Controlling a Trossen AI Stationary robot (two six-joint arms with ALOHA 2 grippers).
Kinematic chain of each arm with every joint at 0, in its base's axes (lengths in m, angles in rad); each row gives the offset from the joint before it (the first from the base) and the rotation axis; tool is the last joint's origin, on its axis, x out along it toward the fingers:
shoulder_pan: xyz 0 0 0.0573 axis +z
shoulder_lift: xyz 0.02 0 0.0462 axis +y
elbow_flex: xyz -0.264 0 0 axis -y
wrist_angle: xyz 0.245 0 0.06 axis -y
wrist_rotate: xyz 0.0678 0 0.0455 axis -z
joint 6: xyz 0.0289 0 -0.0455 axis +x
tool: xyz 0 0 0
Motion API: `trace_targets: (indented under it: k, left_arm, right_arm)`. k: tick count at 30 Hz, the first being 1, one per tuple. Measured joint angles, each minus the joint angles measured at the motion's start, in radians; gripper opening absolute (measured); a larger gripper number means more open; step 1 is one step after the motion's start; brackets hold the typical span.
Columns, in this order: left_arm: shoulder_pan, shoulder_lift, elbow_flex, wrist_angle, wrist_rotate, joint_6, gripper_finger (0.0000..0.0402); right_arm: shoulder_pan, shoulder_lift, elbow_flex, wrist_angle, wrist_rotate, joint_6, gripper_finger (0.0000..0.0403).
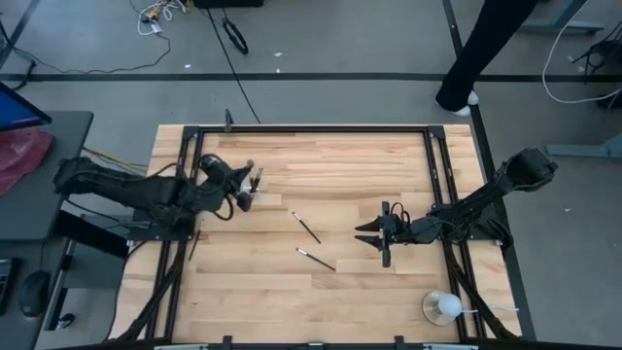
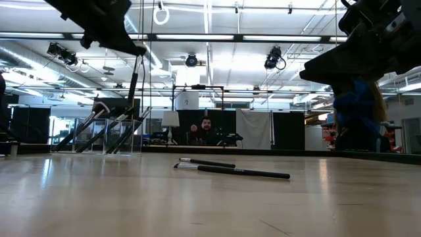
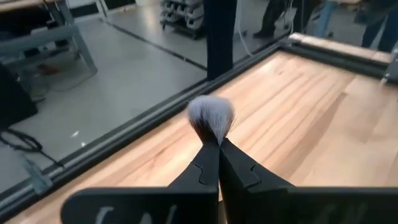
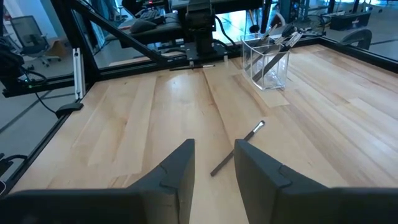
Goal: Put items in baskets/containers
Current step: Put the powder brush into the transparent organizer
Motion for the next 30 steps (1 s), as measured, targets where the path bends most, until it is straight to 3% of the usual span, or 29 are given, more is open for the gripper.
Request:
trace_targets:
  k: [10, 20, 30]
  left_arm:
    - [0.046, 0.151, -0.002, -0.045, 0.025, -0.072, 0.0]
    - [0.046, 0.285, -0.001, -0.134, 0.008, -0.262, 0.0005]
    - [0.05, 0.353, -0.002, -0.147, -0.008, -0.328, 0.0018]
  right_arm:
    - [0.0, 0.0, 0.0, -0.011, 0.0, 0.0, 0.0113]
    - [0.0, 0.0, 0.0, -0.021, 0.0, 0.0, 0.0113]
    - [0.0, 0.0, 0.0, -0.023, 0.0, 0.0, 0.0113]
